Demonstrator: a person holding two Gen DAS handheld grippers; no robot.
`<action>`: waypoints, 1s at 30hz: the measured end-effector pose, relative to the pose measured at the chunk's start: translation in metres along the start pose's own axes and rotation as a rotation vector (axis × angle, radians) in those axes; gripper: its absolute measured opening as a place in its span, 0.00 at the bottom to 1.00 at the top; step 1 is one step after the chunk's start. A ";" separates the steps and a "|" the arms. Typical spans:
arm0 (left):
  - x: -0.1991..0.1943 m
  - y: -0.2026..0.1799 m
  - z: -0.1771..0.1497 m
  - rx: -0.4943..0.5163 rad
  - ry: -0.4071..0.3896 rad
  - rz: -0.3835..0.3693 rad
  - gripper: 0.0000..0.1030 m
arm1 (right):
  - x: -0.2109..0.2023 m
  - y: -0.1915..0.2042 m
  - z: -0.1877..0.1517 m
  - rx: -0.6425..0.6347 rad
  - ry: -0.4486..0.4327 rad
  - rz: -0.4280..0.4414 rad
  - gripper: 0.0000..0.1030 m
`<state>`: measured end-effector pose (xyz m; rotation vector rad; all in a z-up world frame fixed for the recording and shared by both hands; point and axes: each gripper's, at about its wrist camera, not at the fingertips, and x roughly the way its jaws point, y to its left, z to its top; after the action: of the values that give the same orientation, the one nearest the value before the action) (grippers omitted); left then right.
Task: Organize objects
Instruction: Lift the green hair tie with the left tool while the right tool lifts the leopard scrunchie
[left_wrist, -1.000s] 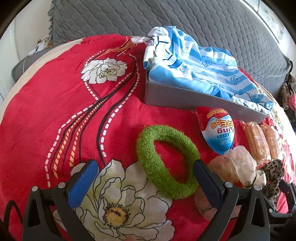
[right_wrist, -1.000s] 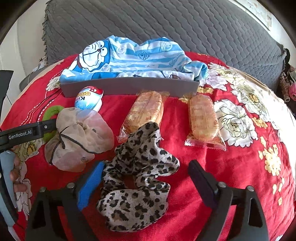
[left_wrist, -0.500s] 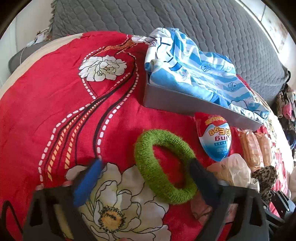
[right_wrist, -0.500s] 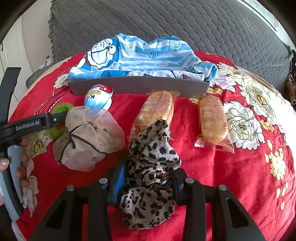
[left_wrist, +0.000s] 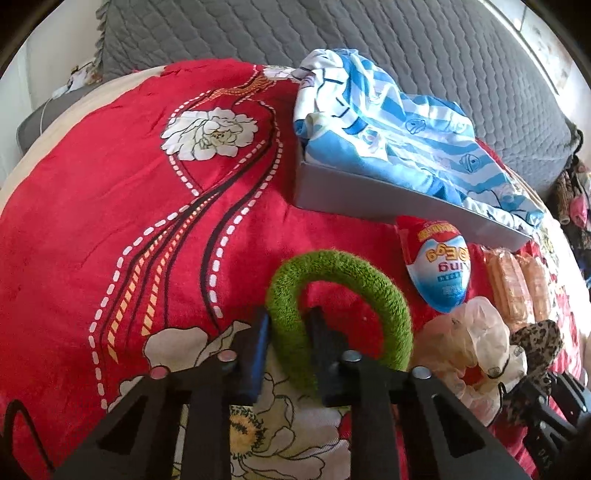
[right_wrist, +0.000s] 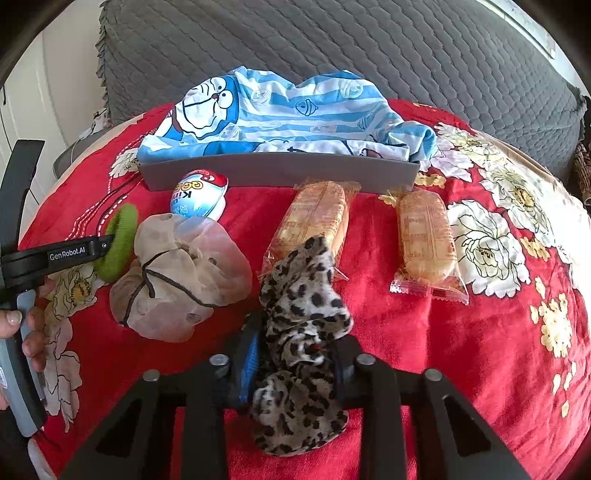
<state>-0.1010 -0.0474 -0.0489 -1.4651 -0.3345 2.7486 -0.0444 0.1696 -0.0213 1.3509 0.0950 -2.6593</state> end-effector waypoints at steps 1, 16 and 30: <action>0.000 -0.001 0.000 0.008 0.002 0.002 0.17 | 0.000 0.000 0.000 0.000 0.000 0.000 0.21; -0.017 -0.011 -0.005 0.045 -0.016 -0.004 0.13 | -0.019 0.001 0.006 0.007 -0.028 0.044 0.08; -0.045 -0.020 -0.014 0.081 -0.036 0.000 0.13 | -0.036 0.001 0.010 0.006 -0.058 0.046 0.08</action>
<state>-0.0662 -0.0298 -0.0152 -1.3983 -0.2211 2.7561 -0.0317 0.1709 0.0134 1.2606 0.0489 -2.6602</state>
